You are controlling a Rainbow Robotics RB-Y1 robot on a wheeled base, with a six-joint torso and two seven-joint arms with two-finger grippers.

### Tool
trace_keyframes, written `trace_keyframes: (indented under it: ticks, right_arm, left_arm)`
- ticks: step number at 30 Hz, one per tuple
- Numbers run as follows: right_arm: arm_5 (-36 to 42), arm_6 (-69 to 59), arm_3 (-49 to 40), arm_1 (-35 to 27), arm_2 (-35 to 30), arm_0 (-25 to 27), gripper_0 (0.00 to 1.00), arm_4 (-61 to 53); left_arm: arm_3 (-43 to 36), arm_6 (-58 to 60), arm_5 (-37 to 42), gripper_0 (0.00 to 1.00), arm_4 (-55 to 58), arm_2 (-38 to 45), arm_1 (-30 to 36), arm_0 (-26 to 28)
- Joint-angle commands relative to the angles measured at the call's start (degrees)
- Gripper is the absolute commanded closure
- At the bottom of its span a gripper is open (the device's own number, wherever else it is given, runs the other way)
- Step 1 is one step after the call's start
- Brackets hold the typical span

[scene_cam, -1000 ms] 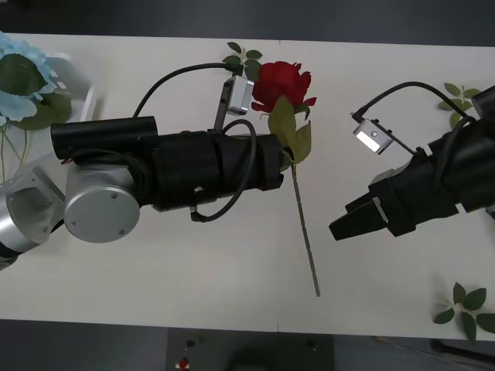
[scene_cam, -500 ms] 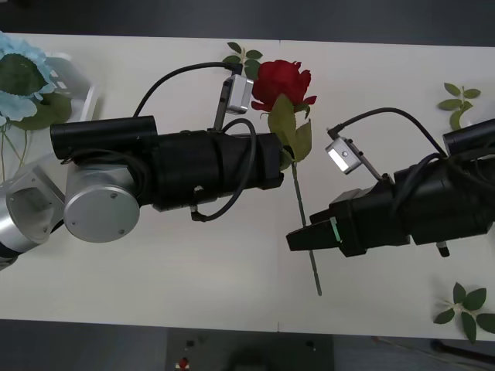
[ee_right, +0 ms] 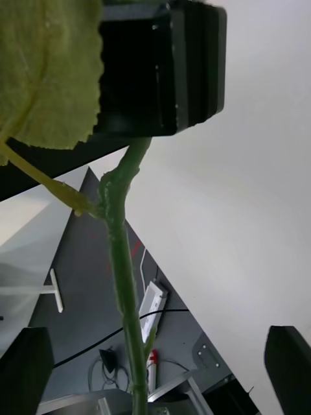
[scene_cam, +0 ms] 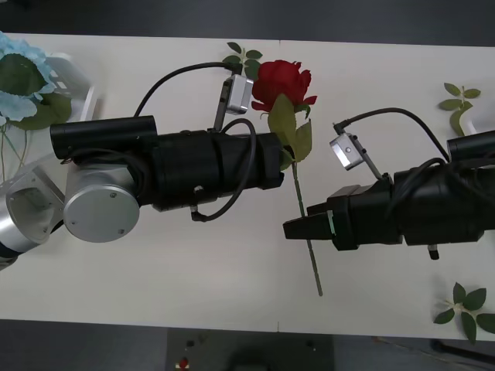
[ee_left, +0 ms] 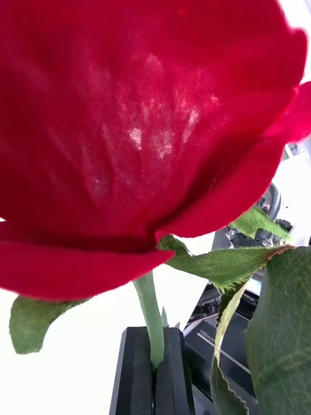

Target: Put the red flowers into the right box and the blue flowers into the left box

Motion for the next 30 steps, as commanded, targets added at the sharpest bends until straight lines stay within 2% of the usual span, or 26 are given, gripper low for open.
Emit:
trace_keyframes:
  ticks: [1,23,24,25,26,30]
  right_arm:
    - [-2.19,-1.82,-2.46,0.38,1.46,-0.24,1.00,0.39]
    - [-6.41,-2.00,-2.46,0.82,2.25,-0.33,1.00,0.21]
    - [-6.59,-1.91,-2.46,0.73,2.25,-0.33,1.00,0.21]
    - [-6.59,-2.00,-2.46,0.73,2.25,-0.33,1.00,0.21]
    - [-6.67,-2.00,-2.46,0.73,2.25,-0.33,1.00,0.21]
    - [-6.67,-2.00,-2.46,0.73,2.25,-0.33,1.00,0.21]
  left_arm:
    - [-1.83,-3.13,-1.07,1.00,0.71,0.86,1.44,-0.18]
    - [-2.01,-3.21,-0.98,0.99,1.06,0.86,1.44,-0.18]
    - [-2.01,-3.21,-0.98,0.73,1.33,0.86,1.44,-0.18]
    - [-2.01,-3.21,-0.98,0.64,1.41,0.86,1.44,-0.18]
    - [-2.01,-3.30,-0.98,0.40,1.33,0.86,1.44,-0.18]
    - [-2.01,-3.39,-0.98,0.17,1.06,0.86,1.44,-0.18]
